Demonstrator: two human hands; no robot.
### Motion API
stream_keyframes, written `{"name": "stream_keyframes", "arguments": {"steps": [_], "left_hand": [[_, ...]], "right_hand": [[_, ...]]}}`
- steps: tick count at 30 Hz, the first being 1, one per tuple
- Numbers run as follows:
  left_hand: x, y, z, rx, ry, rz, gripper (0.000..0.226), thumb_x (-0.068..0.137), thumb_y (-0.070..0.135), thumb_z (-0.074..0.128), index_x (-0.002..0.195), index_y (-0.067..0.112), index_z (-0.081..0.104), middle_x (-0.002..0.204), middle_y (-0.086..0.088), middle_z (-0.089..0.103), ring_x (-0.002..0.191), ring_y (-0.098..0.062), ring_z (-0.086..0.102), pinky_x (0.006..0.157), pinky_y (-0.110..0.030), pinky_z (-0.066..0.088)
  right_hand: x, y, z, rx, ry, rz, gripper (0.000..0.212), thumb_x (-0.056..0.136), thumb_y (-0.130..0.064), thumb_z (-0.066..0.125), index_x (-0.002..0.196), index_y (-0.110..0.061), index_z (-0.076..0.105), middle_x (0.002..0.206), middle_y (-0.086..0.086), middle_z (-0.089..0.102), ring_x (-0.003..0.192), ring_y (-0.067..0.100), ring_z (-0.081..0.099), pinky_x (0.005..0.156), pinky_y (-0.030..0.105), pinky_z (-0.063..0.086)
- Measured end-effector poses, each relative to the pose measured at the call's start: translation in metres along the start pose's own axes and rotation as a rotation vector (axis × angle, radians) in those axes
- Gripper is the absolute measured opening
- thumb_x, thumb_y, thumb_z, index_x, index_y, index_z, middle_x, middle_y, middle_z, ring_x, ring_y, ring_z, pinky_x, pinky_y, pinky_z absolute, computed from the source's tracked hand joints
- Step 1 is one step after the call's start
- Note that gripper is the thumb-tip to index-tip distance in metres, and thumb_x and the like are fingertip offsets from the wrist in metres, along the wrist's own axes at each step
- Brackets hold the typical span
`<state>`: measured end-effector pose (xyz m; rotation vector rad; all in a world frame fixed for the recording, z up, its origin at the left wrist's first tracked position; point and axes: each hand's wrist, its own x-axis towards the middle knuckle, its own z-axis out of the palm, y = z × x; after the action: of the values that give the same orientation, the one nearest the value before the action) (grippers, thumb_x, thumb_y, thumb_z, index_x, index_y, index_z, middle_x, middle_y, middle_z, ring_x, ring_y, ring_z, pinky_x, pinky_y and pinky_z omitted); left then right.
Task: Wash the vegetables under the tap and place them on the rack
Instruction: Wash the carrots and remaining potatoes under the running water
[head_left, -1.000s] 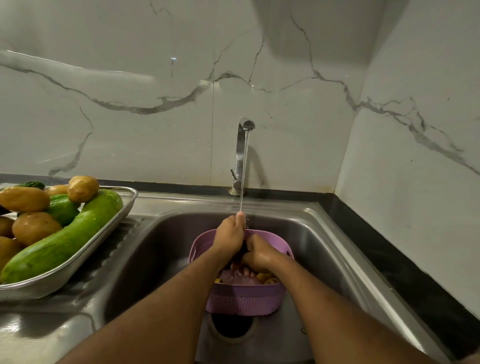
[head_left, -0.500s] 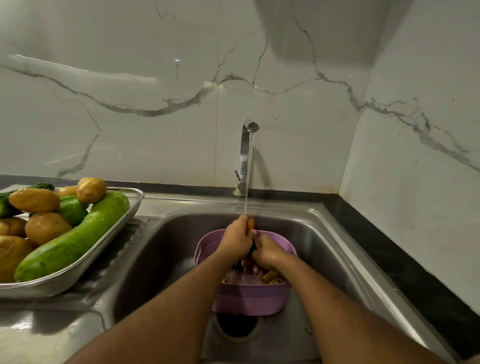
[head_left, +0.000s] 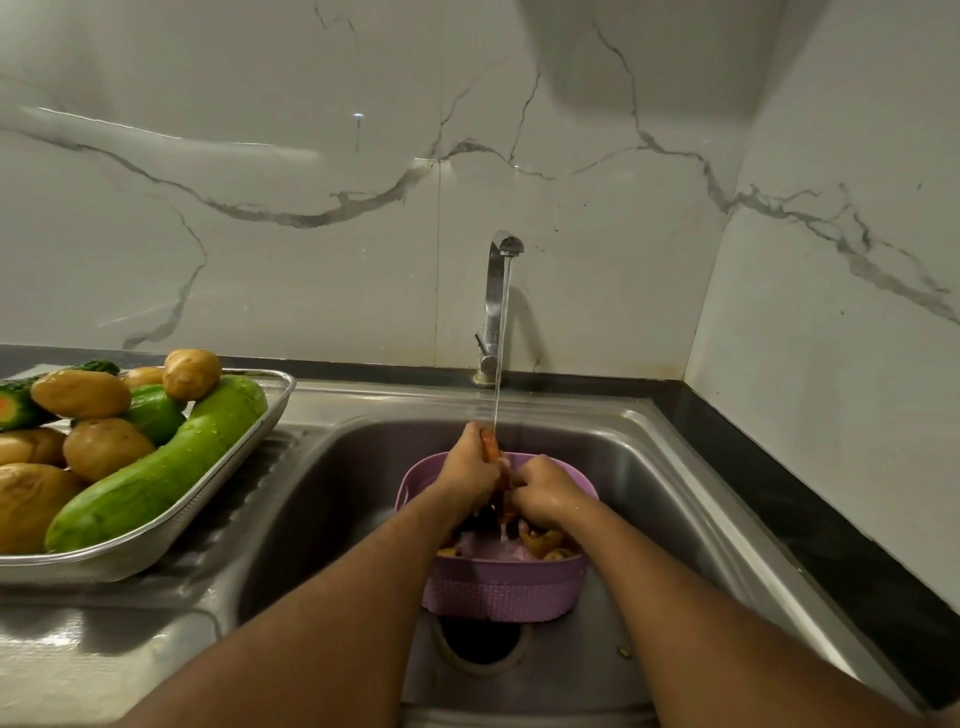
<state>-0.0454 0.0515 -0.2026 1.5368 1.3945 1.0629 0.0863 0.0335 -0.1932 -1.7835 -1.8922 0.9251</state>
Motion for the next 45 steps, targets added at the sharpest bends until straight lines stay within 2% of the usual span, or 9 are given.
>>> {"name": "stream_keyframes", "arguments": {"steps": [4, 7, 13, 15, 18, 22, 30, 40, 45], "left_hand": [[0.001, -0.001, -0.003, 0.055, 0.165, 0.062, 0.008, 0.1, 0.026, 0.065, 0.102, 0.018, 0.063, 0.093, 0.0, 0.067, 0.086, -0.012, 0.065, 0.076, -0.027, 0.055], [-0.002, 0.0, -0.005, 0.062, 0.187, 0.09, 0.026, 0.103, 0.037, 0.059, 0.091, 0.016, 0.067, 0.083, -0.004, 0.071, 0.08, -0.019, 0.069, 0.07, -0.03, 0.058], [-0.002, 0.0, -0.004, 0.024, -0.049, 0.034, 0.007, 0.102, 0.013, 0.06, 0.109, 0.014, 0.061, 0.097, -0.004, 0.068, 0.092, -0.019, 0.068, 0.08, -0.034, 0.06], [-0.003, 0.0, -0.003, 0.095, -0.067, 0.049, 0.025, 0.096, 0.006, 0.066, 0.113, 0.022, 0.056, 0.099, 0.003, 0.064, 0.092, -0.011, 0.063, 0.077, -0.025, 0.055], [-0.002, -0.003, -0.005, 0.095, 0.054, 0.074, 0.004, 0.098, 0.021, 0.068, 0.099, 0.017, 0.066, 0.092, -0.001, 0.07, 0.088, -0.015, 0.068, 0.08, -0.034, 0.06], [-0.004, -0.007, -0.009, 0.019, 0.13, 0.074, 0.031, 0.104, 0.036, 0.058, 0.085, 0.015, 0.07, 0.076, -0.007, 0.073, 0.072, -0.022, 0.071, 0.078, -0.042, 0.064], [-0.003, -0.002, -0.007, 0.088, -0.16, -0.02, 0.011, 0.102, 0.012, 0.061, 0.11, 0.012, 0.068, 0.098, -0.009, 0.072, 0.096, -0.021, 0.072, 0.089, -0.039, 0.062], [0.0, -0.011, -0.016, -0.032, 0.141, -0.062, 0.04, 0.102, 0.042, 0.059, 0.079, 0.011, 0.069, 0.071, -0.013, 0.068, 0.068, -0.024, 0.069, 0.077, -0.046, 0.064], [-0.003, -0.004, -0.016, -0.089, -0.063, -0.104, 0.012, 0.102, 0.015, 0.062, 0.104, 0.012, 0.073, 0.1, -0.018, 0.075, 0.097, -0.031, 0.075, 0.082, -0.041, 0.064]], "right_hand": [[-0.002, -0.003, 0.001, 0.002, -0.042, -0.019, 0.013, 0.098, -0.005, 0.06, 0.098, -0.009, 0.073, 0.086, 0.012, 0.075, 0.058, 0.012, 0.061, 0.054, 0.024, 0.05], [-0.004, -0.006, 0.002, 0.013, -0.055, -0.025, 0.012, 0.098, -0.006, 0.063, 0.097, -0.007, 0.074, 0.083, 0.012, 0.076, 0.053, 0.011, 0.061, 0.054, 0.025, 0.051], [-0.008, -0.002, -0.003, 0.001, -0.053, 0.053, 0.021, 0.101, -0.006, 0.058, 0.083, -0.011, 0.069, 0.054, -0.003, 0.066, 0.04, 0.007, 0.054, 0.043, 0.022, 0.046], [-0.008, -0.001, -0.002, -0.027, -0.056, 0.054, 0.021, 0.1, -0.006, 0.059, 0.084, -0.014, 0.069, 0.056, -0.004, 0.067, 0.042, 0.007, 0.056, 0.043, 0.021, 0.046], [-0.008, -0.002, 0.0, -0.015, -0.105, 0.052, 0.02, 0.102, -0.011, 0.057, 0.088, -0.011, 0.071, 0.068, 0.003, 0.075, 0.048, 0.012, 0.06, 0.045, 0.025, 0.049], [-0.009, -0.004, 0.002, 0.006, -0.145, 0.024, 0.026, 0.106, -0.024, 0.056, 0.095, -0.008, 0.073, 0.07, 0.004, 0.074, 0.048, 0.011, 0.059, 0.049, 0.024, 0.05], [-0.009, 0.005, -0.002, -0.003, -0.181, 0.088, 0.021, 0.107, -0.018, 0.053, 0.092, -0.014, 0.067, 0.055, -0.004, 0.069, 0.047, 0.009, 0.063, 0.047, 0.023, 0.052], [-0.002, 0.003, 0.006, 0.042, -0.249, 0.031, 0.026, 0.107, -0.031, 0.054, 0.099, -0.012, 0.07, 0.086, 0.008, 0.077, 0.069, 0.019, 0.067, 0.074, 0.041, 0.058], [-0.007, 0.005, -0.001, 0.035, -0.188, 0.031, 0.023, 0.11, -0.025, 0.047, 0.104, -0.011, 0.064, 0.077, 0.003, 0.068, 0.048, 0.007, 0.061, 0.049, 0.022, 0.052]]}}
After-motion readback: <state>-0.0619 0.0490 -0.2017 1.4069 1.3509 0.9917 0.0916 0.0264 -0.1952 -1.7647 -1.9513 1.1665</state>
